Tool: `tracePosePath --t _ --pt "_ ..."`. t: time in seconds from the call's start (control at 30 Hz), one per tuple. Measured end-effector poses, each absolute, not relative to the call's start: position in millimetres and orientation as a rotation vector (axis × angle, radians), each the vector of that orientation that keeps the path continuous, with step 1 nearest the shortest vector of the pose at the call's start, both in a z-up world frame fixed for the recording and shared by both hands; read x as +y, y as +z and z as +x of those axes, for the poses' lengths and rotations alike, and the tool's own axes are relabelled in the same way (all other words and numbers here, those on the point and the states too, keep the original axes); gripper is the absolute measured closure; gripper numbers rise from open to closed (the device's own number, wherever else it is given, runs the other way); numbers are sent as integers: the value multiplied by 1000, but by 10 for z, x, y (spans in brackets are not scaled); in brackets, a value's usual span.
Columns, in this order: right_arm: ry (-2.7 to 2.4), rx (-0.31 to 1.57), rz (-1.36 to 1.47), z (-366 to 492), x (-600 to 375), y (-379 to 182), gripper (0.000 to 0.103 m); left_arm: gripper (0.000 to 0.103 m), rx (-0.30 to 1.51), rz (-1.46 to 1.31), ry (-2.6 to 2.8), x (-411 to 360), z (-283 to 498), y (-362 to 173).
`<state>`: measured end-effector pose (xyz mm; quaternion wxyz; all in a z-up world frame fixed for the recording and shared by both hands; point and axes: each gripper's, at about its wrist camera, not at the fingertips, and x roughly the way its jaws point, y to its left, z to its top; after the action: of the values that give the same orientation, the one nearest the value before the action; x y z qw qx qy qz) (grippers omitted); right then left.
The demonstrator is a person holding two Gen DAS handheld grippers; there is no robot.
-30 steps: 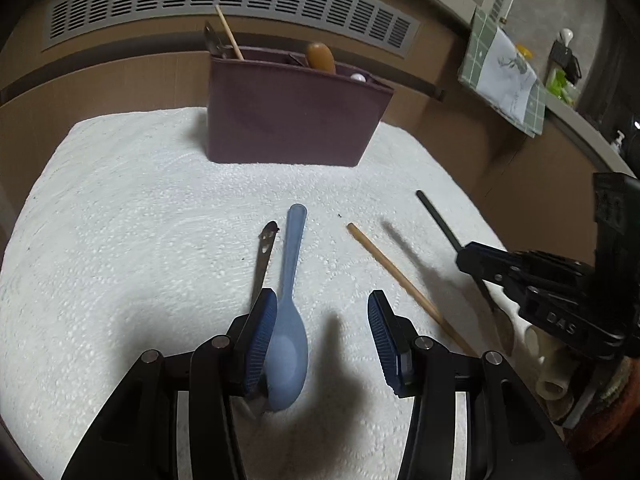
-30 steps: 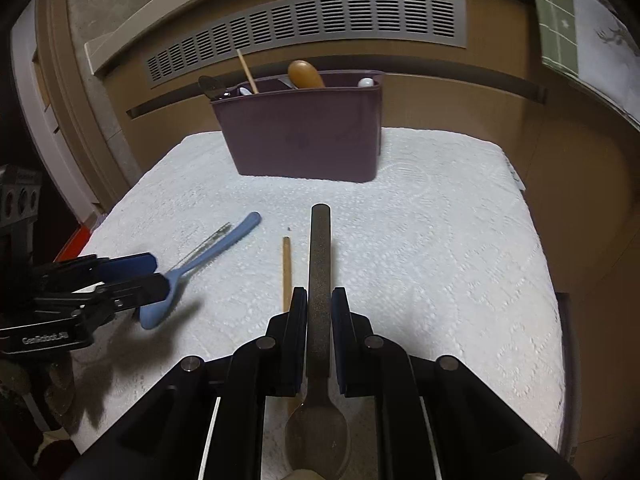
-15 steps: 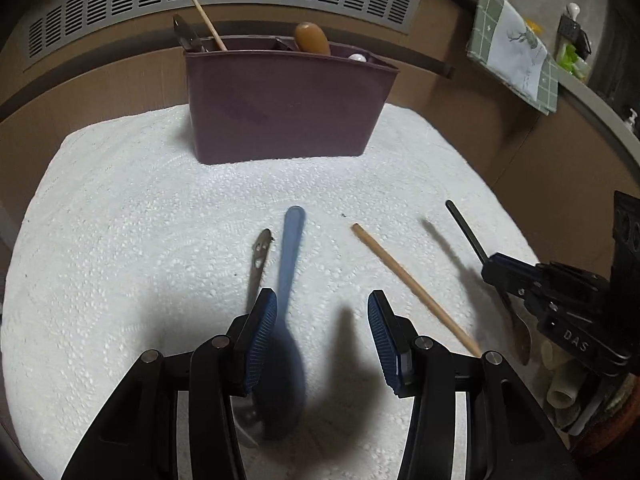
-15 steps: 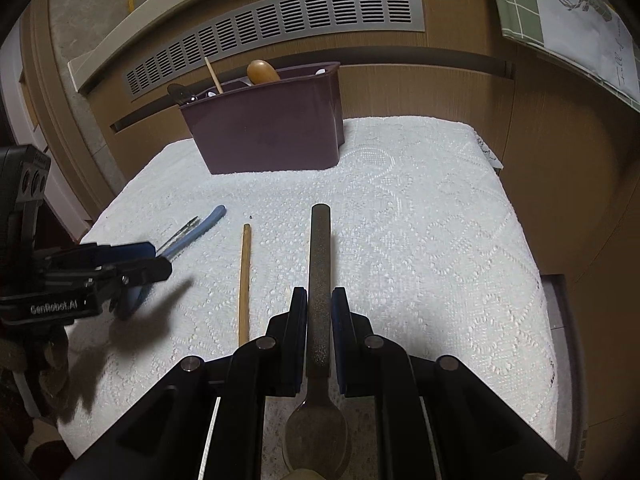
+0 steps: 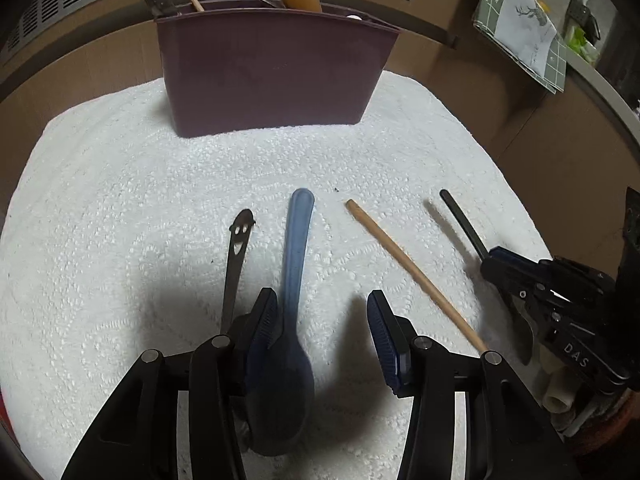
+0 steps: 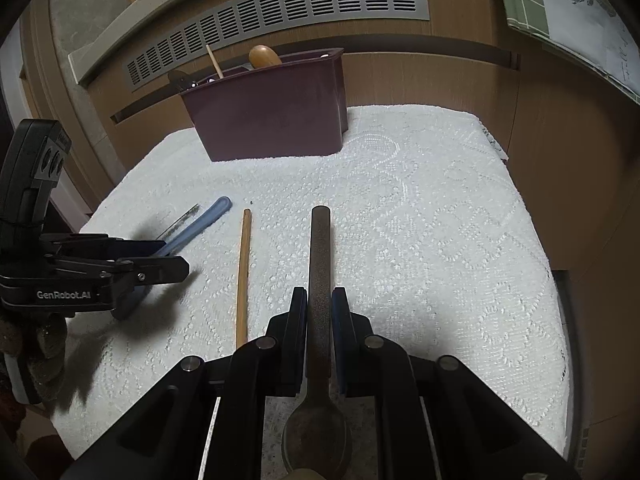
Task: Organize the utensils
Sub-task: 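Grasp the blue plastic spoon with the left tool while the right tool holds the metal spoon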
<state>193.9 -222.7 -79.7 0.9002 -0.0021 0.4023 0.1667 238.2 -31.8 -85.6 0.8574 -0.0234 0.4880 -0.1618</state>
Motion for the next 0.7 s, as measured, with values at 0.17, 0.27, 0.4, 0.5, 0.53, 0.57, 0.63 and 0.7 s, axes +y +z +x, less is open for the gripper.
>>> tracePosePath --t 0.17,0.27,0.4,0.5,0.53,0.57,0.63,0.7 --pt "344 860 -54 1997 -2143 -831 92 56 1019 27 -330 -434 2481 -873" --pt "341 864 -88 2040 -2102 -842 91 56 1027 38 -330 -474 2560 -873" --pt "349 901 -104 2165 -2079 -891 91 56 1043 30 -332 -462 2581 -868" --pt "364 909 -108 2285 -2059 -892 91 56 1039 29 -329 -459 2566 -868" --pt "372 909 -120 2332 -2039 -898 91 56 1037 29 -327 -460 2564 -869" --pt "374 908 -128 2357 -2028 -900 91 56 1036 29 -326 -461 2563 -871" --pt "382 905 -151 2409 -1992 -901 91 56 1036 31 -325 -465 2562 -871" --pt "378 895 -168 2414 -1971 -892 91 56 1038 35 -327 -473 2564 -871"
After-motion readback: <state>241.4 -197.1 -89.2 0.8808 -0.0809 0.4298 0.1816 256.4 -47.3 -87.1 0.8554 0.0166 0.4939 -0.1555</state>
